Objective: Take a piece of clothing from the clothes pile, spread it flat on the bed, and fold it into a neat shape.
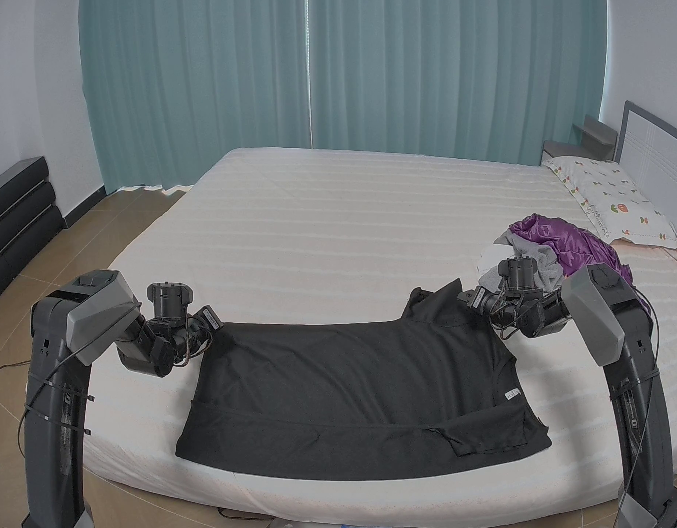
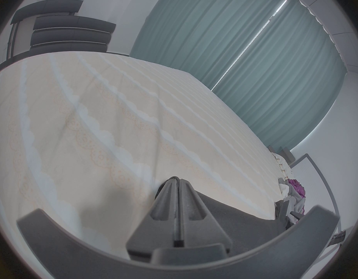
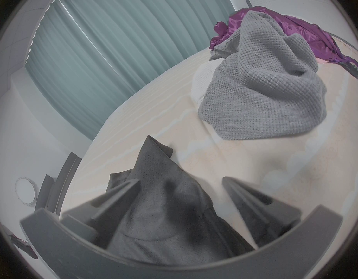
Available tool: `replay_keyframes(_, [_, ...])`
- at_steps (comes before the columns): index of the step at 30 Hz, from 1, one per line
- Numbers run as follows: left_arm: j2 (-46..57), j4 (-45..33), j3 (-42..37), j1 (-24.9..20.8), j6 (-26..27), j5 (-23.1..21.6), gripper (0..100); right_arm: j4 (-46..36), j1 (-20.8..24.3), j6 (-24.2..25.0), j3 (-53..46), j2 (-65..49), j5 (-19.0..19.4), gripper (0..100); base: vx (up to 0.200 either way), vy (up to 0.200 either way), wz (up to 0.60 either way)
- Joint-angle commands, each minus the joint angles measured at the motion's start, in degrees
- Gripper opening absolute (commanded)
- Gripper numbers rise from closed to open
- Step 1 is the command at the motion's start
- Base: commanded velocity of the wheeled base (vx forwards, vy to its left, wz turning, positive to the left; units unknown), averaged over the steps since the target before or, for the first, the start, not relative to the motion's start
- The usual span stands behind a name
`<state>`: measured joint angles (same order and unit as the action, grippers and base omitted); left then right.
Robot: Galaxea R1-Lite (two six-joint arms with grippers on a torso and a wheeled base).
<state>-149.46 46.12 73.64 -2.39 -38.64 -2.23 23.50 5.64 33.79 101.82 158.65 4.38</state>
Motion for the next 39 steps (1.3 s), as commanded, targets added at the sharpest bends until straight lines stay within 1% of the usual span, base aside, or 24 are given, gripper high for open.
replay_keyframes(1, [0.04, 0.03, 0.01, 0.02, -0.03, 0.03, 0, -0.30, 0.07, 0.31, 1.19, 1.14, 0.02, 0, 0.000, 0.000, 0.00])
replay_keyframes(3, [0.04, 0.03, 0.01, 0.02, -0.03, 0.03, 0, -0.30, 0.07, 0.57, 1.02, 1.05, 0.02, 0, 0.000, 0.000, 0.00])
replay_keyframes(4, [0.04, 0.03, 0.01, 0.02, -0.03, 0.03, 0, -0.30, 0.07, 1.72, 1.10, 0.87, 0.02, 0, 0.000, 0.000, 0.00])
replay_keyframes(7, [0.13, 0.03, 0.01, 0.02, -0.03, 0.03, 0, -0.30, -0.11, 2.95, 0.93, 0.26, 0.02, 0, 0.000, 0.000, 0.00])
replay_keyframes(12, [0.31, 0.03, 0.01, 0.02, -0.03, 0.03, 0, -0.30, -0.37, 3.12, -0.13, -1.06, 0.02, 0, 0.000, 0.000, 0.00])
replay_keyframes(17, [1.62, -0.06, -0.52, 0.02, -0.03, 0.12, 0, 0.05, -0.99, 5.06, -5.66, -5.72, 0.72, 0, 0.000, 0.000, 0.00])
replay_keyframes(23, [3.56, -0.06, -1.75, 0.19, -0.12, 0.12, 0, 0.67, -2.04, 7.08, -9.35, -9.67, 0.98, 0, 0.000, 0.000, 0.00])
replay_keyframes(28, [4.79, 0.03, -1.66, 0.46, -1.79, 1.00, 0, 1.63, -2.66, 7.96, -14.10, -12.57, 4.06, 0, 0.000, 0.000, 0.00])
replay_keyframes(29, [4.79, 0.03, -1.66, 0.46, -1.79, 1.00, 0, 1.63, -2.66, 7.96, -14.10, -12.57, 4.06, 0, 0.000, 0.000, 0.00])
replay_keyframes(31, [5.84, -0.06, -1.75, 0.63, -3.10, 1.26, 0, 4.80, -3.18, 8.57, -15.33, -13.45, 4.24, 0, 0.000, 0.000, 0.00])
replay_keyframes(35, [6.81, 0.03, -2.45, 0.98, -3.37, 1.26, 0, 7.35, -3.45, 9.01, -18.06, -14.51, 4.76, 0, 0.000, 0.000, 0.00])
replay_keyframes(36, [7.51, 0.03, -2.80, 1.16, -3.37, 1.26, 0, 8.14, -3.53, 8.22, -20.34, -15.30, 6.70, 0, 0.000, 0.000, 0.00])
replay_keyframes(39, [8.39, 0.11, -3.77, 1.25, -3.37, 1.26, 0, 9.63, -3.89, 8.22, -21.22, -16.18, 7.84, 0, 0.000, 0.000, 0.00])
